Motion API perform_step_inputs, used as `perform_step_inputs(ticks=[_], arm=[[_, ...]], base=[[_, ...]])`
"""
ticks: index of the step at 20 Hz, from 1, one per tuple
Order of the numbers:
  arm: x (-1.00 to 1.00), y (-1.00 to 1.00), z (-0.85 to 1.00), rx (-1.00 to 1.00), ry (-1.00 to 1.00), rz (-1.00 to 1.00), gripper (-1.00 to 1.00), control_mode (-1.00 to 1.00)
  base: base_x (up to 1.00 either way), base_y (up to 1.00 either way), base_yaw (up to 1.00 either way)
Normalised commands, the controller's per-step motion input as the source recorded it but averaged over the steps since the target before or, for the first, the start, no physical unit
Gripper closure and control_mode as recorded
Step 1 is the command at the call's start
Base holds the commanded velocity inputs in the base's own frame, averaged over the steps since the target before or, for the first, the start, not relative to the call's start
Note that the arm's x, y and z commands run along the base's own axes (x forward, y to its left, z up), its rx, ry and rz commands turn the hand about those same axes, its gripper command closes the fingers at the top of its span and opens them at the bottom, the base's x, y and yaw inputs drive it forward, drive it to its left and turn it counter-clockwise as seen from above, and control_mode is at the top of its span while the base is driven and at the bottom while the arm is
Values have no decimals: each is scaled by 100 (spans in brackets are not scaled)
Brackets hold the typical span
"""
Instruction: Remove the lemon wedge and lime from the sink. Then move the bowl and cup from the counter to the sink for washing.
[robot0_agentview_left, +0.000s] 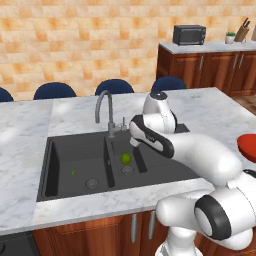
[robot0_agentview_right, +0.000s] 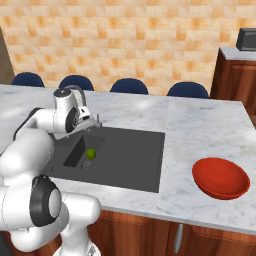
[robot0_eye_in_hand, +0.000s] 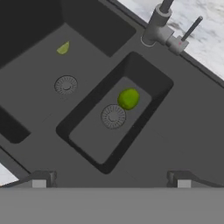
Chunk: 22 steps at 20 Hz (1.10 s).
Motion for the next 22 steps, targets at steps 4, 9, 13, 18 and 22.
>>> perform_step_inputs(ticks=[4,9,13,18,22], arm=[[12,8,-26,0,0,2,-100,-100],[10,5,-24,0,0,5,-100,-100],[6,6,-24,0,0,6,-100,-100],[9,5,-21,0,0,3,-100,-100],[14,3,-19,0,0,1,-100,-100]], base=[[0,0,0],[0,0,0],[0,0,0],[0,0,0],[0,0,0]])
